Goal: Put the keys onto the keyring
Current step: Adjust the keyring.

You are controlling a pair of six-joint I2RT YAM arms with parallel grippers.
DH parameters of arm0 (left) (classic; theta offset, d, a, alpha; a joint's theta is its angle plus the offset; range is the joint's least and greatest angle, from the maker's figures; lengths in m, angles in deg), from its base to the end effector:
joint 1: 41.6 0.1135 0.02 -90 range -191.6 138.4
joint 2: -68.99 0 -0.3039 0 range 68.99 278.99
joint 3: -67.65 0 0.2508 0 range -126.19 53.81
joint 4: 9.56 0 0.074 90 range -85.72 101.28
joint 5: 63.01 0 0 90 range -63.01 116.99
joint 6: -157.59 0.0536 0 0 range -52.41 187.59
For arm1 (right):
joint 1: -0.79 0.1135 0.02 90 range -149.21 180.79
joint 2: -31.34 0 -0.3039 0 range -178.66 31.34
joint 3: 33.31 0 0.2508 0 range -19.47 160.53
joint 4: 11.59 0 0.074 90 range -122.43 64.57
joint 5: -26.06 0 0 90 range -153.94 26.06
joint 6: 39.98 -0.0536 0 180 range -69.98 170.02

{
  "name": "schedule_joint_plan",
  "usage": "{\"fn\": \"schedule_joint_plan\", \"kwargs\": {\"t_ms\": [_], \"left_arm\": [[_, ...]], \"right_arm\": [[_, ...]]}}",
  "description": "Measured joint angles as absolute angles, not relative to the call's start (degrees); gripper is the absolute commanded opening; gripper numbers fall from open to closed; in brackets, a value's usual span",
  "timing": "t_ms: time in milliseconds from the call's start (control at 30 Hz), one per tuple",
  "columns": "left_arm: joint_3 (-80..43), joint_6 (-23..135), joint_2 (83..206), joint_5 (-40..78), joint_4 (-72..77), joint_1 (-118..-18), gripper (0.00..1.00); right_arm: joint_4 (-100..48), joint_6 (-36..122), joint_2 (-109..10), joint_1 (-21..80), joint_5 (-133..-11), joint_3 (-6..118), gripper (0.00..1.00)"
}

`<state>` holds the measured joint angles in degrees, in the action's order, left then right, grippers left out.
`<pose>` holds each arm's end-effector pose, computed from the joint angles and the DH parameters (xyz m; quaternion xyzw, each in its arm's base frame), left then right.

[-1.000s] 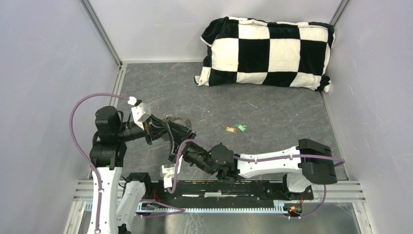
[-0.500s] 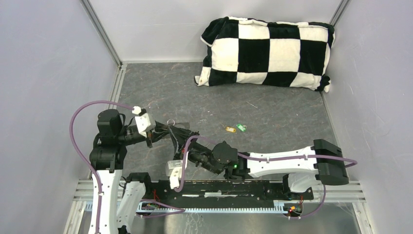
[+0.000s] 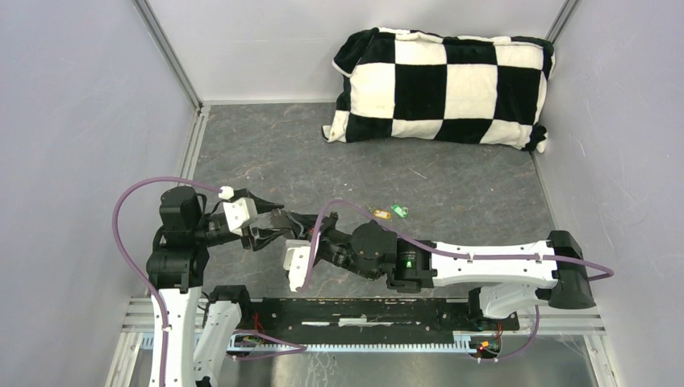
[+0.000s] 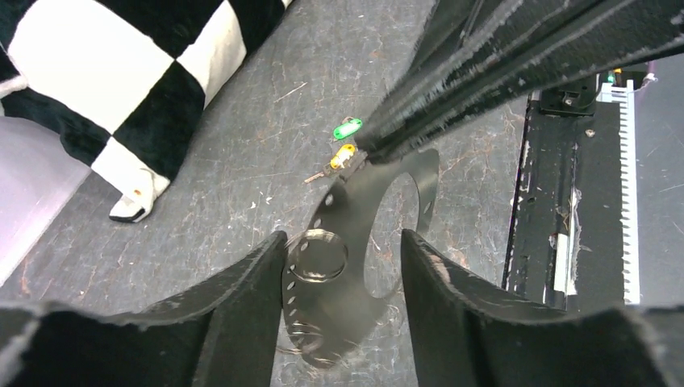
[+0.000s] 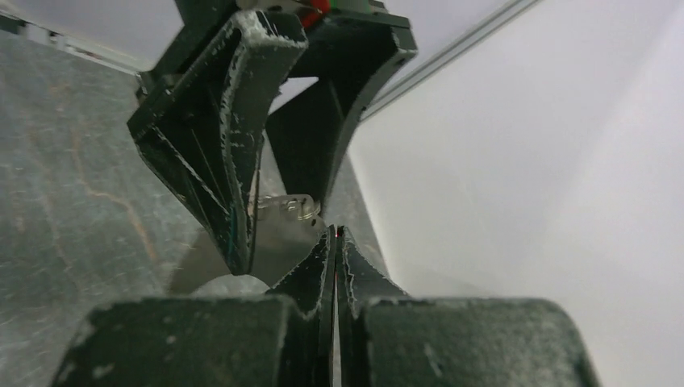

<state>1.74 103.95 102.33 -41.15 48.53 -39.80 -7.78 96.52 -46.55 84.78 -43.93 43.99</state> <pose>0.0638 -0.0478 0.3751 0.4935 0.5802 -0.3034 0.5725 0.0529 0.3275 0.4150 -0.5615 0.3979 0.1170 0.7160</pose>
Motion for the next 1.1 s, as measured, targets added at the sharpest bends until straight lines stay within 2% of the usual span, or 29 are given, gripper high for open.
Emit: {"fn": "schedule_joint_plan", "kwargs": {"t_ms": [67, 200, 300, 333, 500, 633, 933, 1100], "left_arm": [[1.7, 103.9, 102.3, -41.2, 48.5, -39.8, 0.61], [1.7, 103.9, 102.2, -42.0, 48.7, -39.8, 0.49], [1.7, 104.8, 102.0, -42.9, 50.1, -39.8, 0.49], [1.7, 105.0, 102.0, -43.2, 50.8, -39.8, 0.50], [1.6, 109.4, 102.0, -43.6, 55.7, -39.8, 0.68], [1.2, 113.7, 101.5, -42.9, 59.0, -39.8, 0.70], [1.2, 116.7, 99.0, -41.9, 61.4, -39.8, 0.46], [1.2, 116.6, 101.0, -42.5, 61.6, -39.8, 0.39]], "right_arm": [[-11.6, 94.3, -47.2, 84.6, -45.0, 46.3, 0.00], [-18.4, 90.6, -48.7, 83.8, -48.0, 50.6, 0.00], [-24.6, 87.9, -49.8, 82.9, -50.8, 53.9, 0.00], [-25.8, 87.3, -50.0, 82.7, -51.5, 54.5, 0.00], [-33.5, 83.1, -51.6, 81.2, -55.1, 57.5, 0.00], [-37.2, 79.2, -51.9, 79.0, -57.5, 58.0, 0.00], [-36.5, 70.9, -51.0, 74.2, -65.9, 55.8, 0.00], [-34.6, 67.3, -49.9, 72.6, -71.7, 52.9, 0.00]]}}
